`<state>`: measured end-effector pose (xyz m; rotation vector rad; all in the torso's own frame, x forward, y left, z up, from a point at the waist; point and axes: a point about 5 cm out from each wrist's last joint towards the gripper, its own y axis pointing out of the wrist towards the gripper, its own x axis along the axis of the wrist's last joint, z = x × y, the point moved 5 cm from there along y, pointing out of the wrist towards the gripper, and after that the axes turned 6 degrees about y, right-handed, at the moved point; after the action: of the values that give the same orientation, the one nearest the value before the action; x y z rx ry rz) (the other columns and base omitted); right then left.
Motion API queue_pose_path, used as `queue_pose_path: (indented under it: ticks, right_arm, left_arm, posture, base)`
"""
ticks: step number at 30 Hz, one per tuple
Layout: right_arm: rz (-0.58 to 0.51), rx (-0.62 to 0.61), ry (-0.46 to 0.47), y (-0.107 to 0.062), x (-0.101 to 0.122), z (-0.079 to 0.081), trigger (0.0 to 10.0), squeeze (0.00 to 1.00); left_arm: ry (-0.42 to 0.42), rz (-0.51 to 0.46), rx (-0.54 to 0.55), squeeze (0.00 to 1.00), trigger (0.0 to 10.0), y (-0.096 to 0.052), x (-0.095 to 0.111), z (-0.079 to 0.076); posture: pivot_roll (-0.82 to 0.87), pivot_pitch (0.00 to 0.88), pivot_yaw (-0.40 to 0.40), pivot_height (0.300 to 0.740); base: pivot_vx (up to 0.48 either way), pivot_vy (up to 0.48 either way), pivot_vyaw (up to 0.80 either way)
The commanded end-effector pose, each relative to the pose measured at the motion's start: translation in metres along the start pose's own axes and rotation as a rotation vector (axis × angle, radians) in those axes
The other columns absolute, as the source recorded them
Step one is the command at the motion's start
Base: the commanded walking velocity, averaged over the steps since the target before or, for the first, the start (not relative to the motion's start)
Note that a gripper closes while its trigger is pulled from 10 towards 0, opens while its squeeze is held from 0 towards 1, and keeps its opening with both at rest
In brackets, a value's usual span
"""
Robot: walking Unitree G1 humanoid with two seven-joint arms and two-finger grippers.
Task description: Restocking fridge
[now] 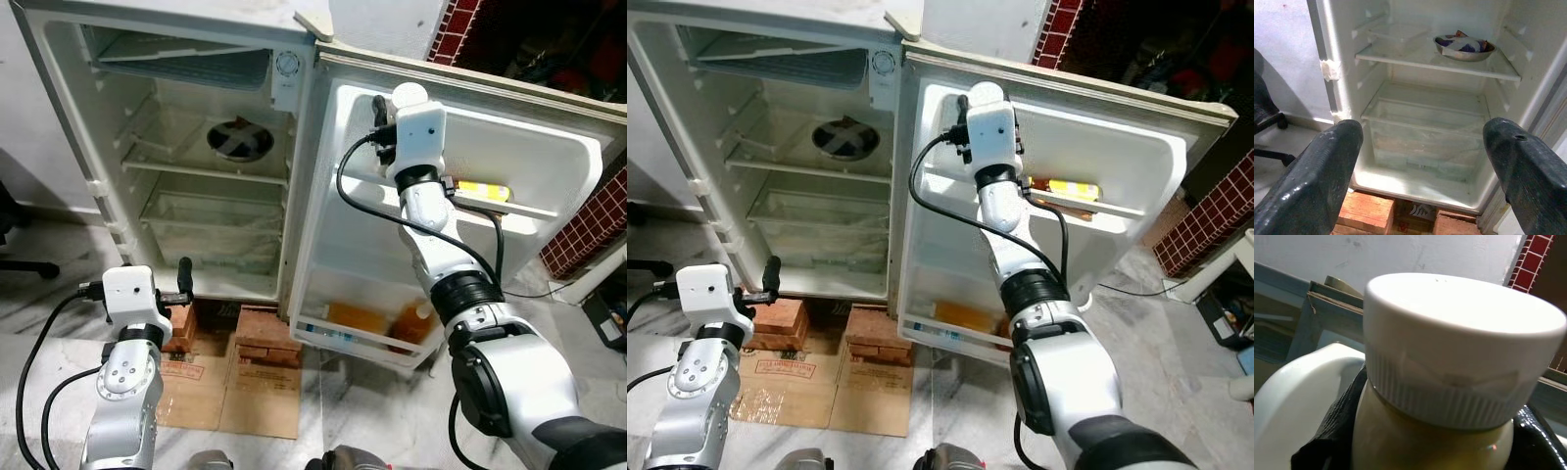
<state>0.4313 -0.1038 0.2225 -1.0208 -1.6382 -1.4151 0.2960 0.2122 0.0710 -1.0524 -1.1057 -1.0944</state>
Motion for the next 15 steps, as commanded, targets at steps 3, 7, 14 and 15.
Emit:
queue_pose_path:
  ticks: [3, 7, 14, 15]
  right_arm:
    - [0.054, 0.009, -0.015, -0.005, -0.013, 0.007, 10.0, 0.0]
    - [0.043, 0.01, -0.018, -0.002, -0.009, 0.01, 10.0, 0.0]
    - [-0.003, 0.245, 0.042, -0.005, 0.003, 0.061, 10.0, 0.0]
    - [-0.015, 0.32, 0.019, -0.009, 0.004, 0.073, 10.0, 0.0]
  left_arm:
    - [0.004, -0.015, -0.008, 0.0, 10.0, -0.001, 0.006, -0.003]
    - [0.005, -0.016, -0.01, 0.0, 10.0, -0.001, 0.006, -0.003]
    - [0.008, -0.017, -0.009, 0.0, 10.0, -0.003, 0.006, -0.004]
    - [0.009, -0.016, -0.009, 0.0, 10.0, -0.003, 0.006, -0.004]
  posture:
    - [0.14, 0.0, -0.118, 0.716]
    - [0.15, 0.0, -0.12, 0.716]
    - [0.16, 0.0, -0.127, 0.716]
    - [0.16, 0.0, -0.128, 0.716]
  base:
    - [0.0, 0.0, 0.0]
    - [0.0, 0.0, 0.0]
    - [0.0, 0.0, 0.0]
    - [0.0, 0.0, 0.0]
